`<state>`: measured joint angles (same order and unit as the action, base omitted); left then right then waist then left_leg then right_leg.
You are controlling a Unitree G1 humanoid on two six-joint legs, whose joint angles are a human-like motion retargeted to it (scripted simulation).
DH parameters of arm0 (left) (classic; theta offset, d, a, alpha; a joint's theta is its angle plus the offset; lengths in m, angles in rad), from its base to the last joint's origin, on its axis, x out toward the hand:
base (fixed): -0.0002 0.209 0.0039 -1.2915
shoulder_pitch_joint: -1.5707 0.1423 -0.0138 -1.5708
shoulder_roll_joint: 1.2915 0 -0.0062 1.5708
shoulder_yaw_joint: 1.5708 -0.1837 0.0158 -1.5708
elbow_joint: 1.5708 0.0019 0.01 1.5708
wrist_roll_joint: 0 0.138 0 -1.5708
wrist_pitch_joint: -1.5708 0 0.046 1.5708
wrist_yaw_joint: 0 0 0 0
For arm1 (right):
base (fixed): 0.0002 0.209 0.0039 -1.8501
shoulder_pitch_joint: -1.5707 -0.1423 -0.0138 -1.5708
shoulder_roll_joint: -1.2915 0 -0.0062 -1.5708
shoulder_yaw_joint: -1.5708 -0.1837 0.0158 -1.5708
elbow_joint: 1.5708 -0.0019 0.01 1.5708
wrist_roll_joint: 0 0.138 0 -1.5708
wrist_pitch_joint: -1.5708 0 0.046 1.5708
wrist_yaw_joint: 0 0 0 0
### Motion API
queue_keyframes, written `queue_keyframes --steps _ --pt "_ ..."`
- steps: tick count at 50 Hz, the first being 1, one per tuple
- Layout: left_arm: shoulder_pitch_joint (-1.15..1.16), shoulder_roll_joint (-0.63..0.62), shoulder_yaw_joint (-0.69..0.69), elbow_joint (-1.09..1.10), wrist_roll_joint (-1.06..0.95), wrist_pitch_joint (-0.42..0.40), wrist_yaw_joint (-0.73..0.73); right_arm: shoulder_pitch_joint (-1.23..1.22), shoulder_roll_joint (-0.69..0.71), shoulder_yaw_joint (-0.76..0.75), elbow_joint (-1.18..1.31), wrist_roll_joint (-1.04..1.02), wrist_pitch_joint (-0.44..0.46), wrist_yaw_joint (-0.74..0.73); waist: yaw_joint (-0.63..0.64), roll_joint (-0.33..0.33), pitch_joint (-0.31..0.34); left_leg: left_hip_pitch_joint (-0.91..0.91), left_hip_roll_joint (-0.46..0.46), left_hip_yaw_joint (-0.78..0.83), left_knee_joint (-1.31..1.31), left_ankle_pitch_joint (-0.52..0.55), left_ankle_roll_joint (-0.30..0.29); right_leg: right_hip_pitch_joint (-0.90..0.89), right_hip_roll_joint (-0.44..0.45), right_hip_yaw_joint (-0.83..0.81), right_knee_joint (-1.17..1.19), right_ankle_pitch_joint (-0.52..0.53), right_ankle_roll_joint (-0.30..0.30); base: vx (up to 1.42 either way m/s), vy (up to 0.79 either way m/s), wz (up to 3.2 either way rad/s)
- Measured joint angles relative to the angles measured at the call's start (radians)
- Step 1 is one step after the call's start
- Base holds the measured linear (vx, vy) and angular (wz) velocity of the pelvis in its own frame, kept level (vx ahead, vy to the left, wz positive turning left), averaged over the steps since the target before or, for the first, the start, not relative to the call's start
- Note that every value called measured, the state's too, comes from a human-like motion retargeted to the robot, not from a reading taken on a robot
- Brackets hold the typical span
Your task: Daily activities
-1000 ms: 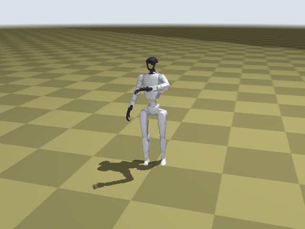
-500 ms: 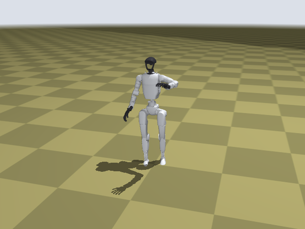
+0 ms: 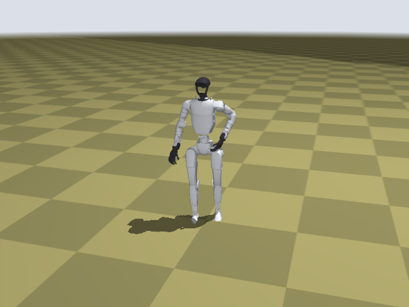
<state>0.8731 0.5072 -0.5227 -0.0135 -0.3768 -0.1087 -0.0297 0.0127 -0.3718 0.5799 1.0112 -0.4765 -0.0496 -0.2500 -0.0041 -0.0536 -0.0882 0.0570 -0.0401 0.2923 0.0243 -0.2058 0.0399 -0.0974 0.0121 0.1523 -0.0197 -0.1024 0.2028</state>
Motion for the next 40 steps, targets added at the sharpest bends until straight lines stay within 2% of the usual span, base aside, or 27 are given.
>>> queue_keyframes --steps 7,14,40 --pt "-0.013 -0.118 -0.182 0.09 -0.05 0.033 -0.12 -0.017 -0.003 0.069 -0.005 -0.036 -0.03 0.07 -0.017 -0.007 -0.005 0.003 -0.003 -0.015 0.001 0.004 -0.004 0.004 -0.005 -0.009 0.009 -0.003 -0.008 0.0 0.0 0.0" --pt "-0.053 -0.142 -0.272 0.116 -0.074 0.051 -0.171 -0.032 0.002 0.088 0.001 -0.023 -0.033 0.118 -0.025 -0.005 -0.007 -0.003 -0.005 -0.029 0.004 0.004 -0.006 0.002 -0.01 -0.023 0.018 -0.01 -0.012 0.0 0.0 0.0" --pt "-0.101 -0.044 -0.33 0.034 -0.162 0.1 -0.204 -0.042 0.001 0.062 0.03 0.037 0.0 0.159 -0.012 0.006 -0.013 -0.013 -0.013 -0.067 -0.009 0.015 -0.012 -0.012 -0.022 -0.057 0.037 -0.034 -0.012 0.0 0.0 0.0"
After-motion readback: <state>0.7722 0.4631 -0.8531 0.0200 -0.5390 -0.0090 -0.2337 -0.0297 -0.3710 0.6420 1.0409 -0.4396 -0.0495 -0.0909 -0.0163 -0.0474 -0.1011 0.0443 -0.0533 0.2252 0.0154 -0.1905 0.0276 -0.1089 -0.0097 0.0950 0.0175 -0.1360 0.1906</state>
